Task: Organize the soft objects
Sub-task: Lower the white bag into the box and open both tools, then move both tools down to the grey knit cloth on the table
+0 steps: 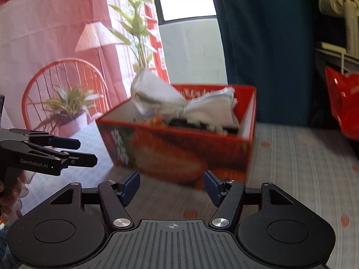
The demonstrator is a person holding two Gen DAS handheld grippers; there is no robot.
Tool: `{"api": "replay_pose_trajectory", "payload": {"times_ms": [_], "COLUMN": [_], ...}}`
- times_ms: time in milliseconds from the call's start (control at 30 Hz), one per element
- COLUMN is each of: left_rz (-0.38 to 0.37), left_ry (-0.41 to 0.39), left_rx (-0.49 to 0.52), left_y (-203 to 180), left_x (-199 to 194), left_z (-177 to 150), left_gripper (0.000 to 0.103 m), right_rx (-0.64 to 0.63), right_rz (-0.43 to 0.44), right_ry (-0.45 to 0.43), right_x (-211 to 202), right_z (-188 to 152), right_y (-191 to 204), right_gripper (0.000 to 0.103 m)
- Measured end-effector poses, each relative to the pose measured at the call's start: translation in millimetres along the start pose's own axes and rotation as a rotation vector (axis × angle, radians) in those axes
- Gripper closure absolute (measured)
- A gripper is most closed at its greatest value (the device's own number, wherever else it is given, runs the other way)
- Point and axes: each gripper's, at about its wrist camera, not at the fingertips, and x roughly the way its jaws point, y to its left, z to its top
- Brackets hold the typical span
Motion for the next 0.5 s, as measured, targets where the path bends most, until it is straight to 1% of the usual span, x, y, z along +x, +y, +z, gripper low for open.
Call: {"api": "replay_pose_trajectory", "payload": {"times_ms": [67,100,167,233,367,467,500], "left_rz": [-0.012,-0.007,0.000,0.001,0.011,0.015,0.014], "left_ry": [0.014,0.019,0.038,0.063,0.090,0.102,0.106], "left_rx": [0.013,0.018,0.016,-0.016,-0.102,-0.132,-0.138], "left_y": [-1.6,-2.7,-3.3,-0.8,6.3,6.8,6.3], "left_x": [-0.6,-0.8,0.2,5.5,13.3,17.5,18.9], "left_z": [-15.8,-23.2,-36.3,-48.1,-66.5,-74.1,-75.5], "left_gripper": [0.016,0.015,0.015,0.015,0.015,0.015,0.015], "right_rx": [0.005,0.004,0.006,0.017,0.036,0.033,0.022], "right_rz": [-0.005,-0.013,-0.029,-0.048,-0.110,-0.167,-0.178], "right_ry": [0.017,0.028,0.052,0.078,0.090,0.066,0.066], "right_x": [-5.9,-8.3,-11.3,-12.0,-10.3,-9.6,-8.0], "right_z": [-19.4,-29.1,-46.3,-60.7,-79.4,-88.1,-90.3], "right_y": [3.8,5.8,8.1,8.1,5.4,5.1,4.9], "right_gripper": [0.033,0.031,0.031,0.031,0.030,0.018,0.018]}}
